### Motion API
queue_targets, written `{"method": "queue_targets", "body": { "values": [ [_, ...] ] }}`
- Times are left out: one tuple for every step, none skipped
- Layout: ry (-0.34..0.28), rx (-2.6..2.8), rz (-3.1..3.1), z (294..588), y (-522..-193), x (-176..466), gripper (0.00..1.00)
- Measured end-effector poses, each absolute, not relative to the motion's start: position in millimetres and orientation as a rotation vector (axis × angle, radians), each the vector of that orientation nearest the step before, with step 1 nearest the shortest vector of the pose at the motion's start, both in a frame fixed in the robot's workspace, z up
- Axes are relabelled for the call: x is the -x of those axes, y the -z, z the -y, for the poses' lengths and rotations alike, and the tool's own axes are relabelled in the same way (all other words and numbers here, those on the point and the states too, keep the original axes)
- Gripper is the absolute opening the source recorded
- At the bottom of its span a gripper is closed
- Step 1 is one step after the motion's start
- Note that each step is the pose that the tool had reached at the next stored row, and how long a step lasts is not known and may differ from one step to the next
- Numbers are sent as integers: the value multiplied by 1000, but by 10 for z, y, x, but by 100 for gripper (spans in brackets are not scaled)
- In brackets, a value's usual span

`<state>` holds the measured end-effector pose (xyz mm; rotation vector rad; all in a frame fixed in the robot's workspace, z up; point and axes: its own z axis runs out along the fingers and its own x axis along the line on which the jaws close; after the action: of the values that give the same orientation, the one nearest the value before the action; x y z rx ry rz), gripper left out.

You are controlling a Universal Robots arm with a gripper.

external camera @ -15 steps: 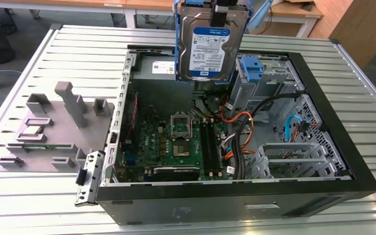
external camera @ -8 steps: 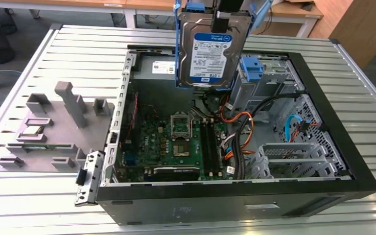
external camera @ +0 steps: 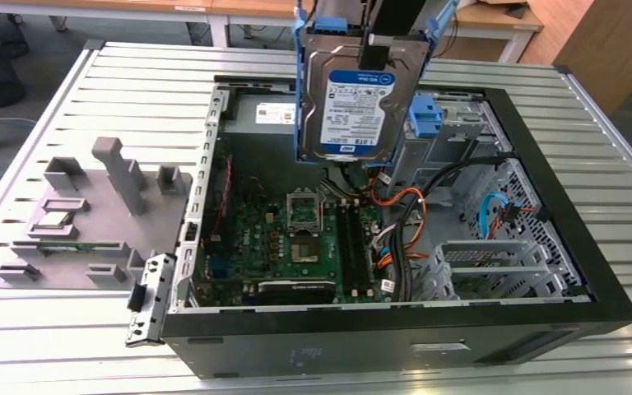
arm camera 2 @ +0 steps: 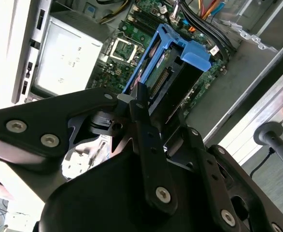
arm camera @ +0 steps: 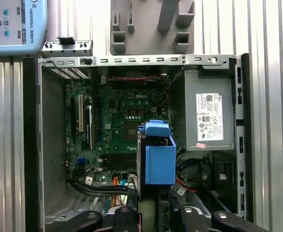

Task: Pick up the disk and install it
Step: 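Pick up the disk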

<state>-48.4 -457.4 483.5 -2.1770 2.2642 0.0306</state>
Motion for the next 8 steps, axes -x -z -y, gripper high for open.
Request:
{"method": "queue_targets", "body": {
  "values": [
    [-30, 2177, -2265, 4603, -4836, 484, 35],
    [-30, 2177, -2265, 4630, -4836, 483, 35],
    [-30, 2177, -2265, 4658, -4835, 483, 35],
    [-29, 2177, -2265, 4686, -4835, 483, 35],
    [-29, 2178, -2265, 4714, -4835, 482, 35],
    [-28, 2178, -2265, 4741, -4836, 481, 35],
    [-28, 2178, -2265, 4769, -4835, 481, 35],
    [-28, 2178, -2266, 4796, -4835, 481, 35]
  ]
}}
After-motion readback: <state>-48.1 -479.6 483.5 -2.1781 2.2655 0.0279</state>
